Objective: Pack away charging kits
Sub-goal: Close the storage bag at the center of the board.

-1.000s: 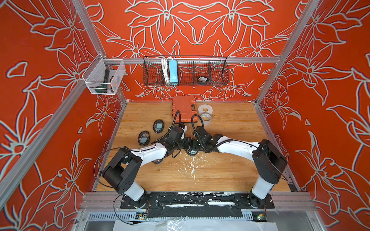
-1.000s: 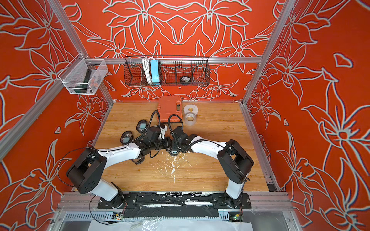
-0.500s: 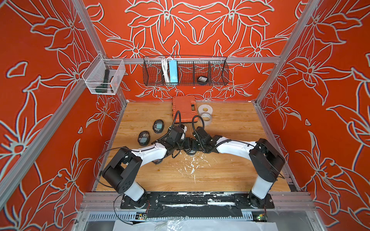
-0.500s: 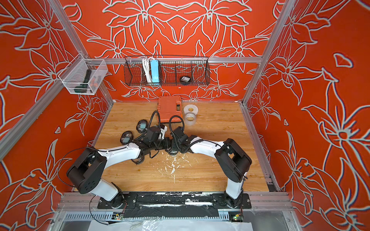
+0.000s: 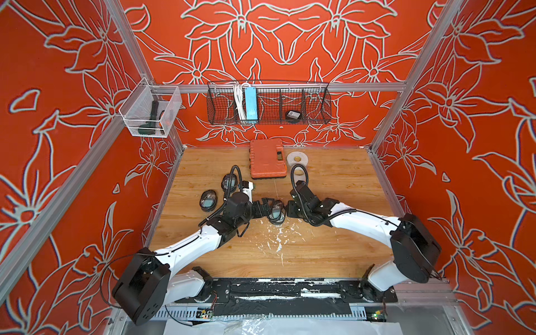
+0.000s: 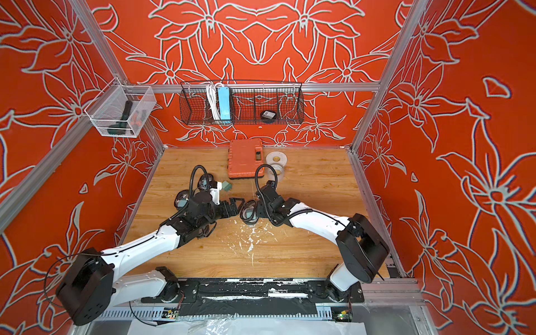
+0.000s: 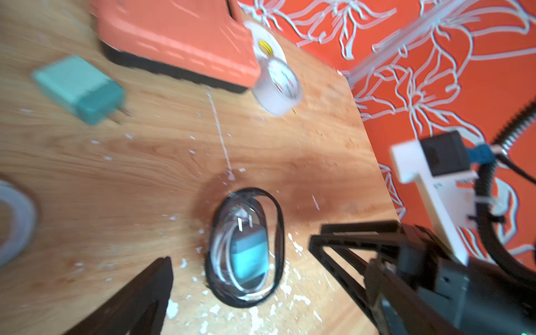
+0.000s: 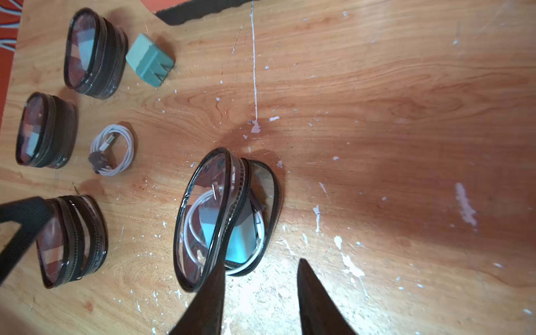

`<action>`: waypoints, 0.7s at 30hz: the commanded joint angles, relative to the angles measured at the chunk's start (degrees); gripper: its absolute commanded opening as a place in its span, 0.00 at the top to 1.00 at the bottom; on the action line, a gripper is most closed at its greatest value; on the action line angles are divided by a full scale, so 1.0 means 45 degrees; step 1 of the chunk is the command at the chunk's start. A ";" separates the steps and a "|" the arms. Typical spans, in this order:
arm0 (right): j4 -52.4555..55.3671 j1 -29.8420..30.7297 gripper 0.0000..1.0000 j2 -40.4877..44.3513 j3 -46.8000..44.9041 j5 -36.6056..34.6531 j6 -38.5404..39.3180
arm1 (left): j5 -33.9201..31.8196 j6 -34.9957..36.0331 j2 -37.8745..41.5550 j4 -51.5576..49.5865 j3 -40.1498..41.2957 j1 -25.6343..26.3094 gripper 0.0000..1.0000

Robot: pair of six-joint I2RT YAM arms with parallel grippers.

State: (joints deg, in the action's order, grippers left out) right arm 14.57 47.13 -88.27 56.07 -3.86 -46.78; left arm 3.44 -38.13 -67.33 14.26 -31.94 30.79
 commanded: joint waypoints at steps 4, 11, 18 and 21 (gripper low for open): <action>0.0286 0.0020 0.57 -0.0720 0.0828 0.0215 0.0919 | -0.0905 -0.0252 -0.0425 0.0212 0.0344 -0.0321 0.01; 0.0581 0.0263 0.59 -0.2216 0.2224 0.0757 0.1306 | 0.2479 -0.0312 -0.2769 0.1228 0.0092 -0.1538 0.11; 0.1249 0.0307 0.94 -0.2865 0.2404 0.0246 0.0746 | 0.4150 -0.0414 -0.5180 0.1462 -0.0648 -0.1876 0.16; 0.1323 0.0307 1.00 -0.2901 0.2121 0.0135 0.0519 | 0.4645 -0.0491 -0.5702 0.1674 -0.0789 -0.1889 0.16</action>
State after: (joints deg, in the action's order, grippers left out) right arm 18.26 48.31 -100.64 66.11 -1.45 -42.81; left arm 19.88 -40.01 -91.26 20.53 -34.79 22.57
